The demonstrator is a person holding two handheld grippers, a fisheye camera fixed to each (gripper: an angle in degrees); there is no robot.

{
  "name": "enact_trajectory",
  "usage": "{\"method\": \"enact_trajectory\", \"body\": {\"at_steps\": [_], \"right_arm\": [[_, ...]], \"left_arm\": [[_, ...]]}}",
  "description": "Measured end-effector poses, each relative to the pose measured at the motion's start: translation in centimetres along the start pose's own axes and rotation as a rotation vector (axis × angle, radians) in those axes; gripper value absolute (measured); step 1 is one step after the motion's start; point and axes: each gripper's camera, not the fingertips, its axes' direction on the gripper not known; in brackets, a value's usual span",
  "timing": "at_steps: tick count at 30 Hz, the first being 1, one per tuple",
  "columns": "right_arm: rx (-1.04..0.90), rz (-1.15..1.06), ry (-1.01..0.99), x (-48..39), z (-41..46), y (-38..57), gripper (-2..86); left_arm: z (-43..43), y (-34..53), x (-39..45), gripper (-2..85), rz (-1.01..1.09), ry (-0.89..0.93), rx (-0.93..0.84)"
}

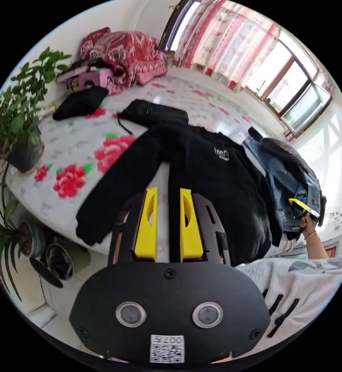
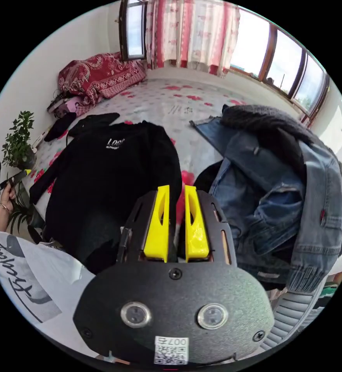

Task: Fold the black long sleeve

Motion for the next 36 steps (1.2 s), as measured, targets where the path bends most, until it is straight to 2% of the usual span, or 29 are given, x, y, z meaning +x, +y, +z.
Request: {"method": "enact_trajectory", "body": {"at_steps": [3,6,11,14,17,20,24,27,30,36], "right_arm": [[-0.158,0.083,-0.075,0.6,4.0,4.6,5.6],[-0.178,0.109,-0.079,0.2,5.3,5.8,6.3],[-0.315,0.056,0.028,0.3,8.0,3.1,2.7],[-0.165,0.054,0.225,2.1,4.5,0.5,1.0],[0.026,0.23,0.301,5.7,-1.2,-0.7,0.2],[0.165,0.218,0.117,5.3,-4.7,-1.6,-0.1],[0.172,0.037,-0.206,-2.1,-4.0,-3.2,-0.2],[0.183,-0.011,-0.384,-8.2,-3.9,-4.2,0.0],[0.16,-0.091,-0.459,-13.4,-5.0,-5.5,0.7],[0.128,-0.131,-0.476,-18.6,-6.3,-6.8,2.1]], "left_arm": [[5.1,6.2,-0.8,8.4,-0.067,0.035,-0.227],[6.9,8.1,-1.1,8.6,-0.117,0.057,-0.272],[10.4,5.8,-1.0,8.3,-0.065,-0.035,-0.369],[10.8,4.6,-0.7,1.7,-0.023,-0.063,-0.416],[7.0,3.4,1.8,-0.4,0.059,-0.043,-0.296],[4.0,1.5,6.9,-0.9,0.238,0.068,-0.227],[2.7,-0.5,13.9,-1.0,0.427,0.228,-0.161],[2.6,-1.0,17.1,-1.0,0.506,0.325,-0.147],[3.0,-1.1,18.6,-1.0,0.542,0.356,-0.165],[4.1,0.1,20.6,-1.0,0.624,0.311,-0.191]]}}
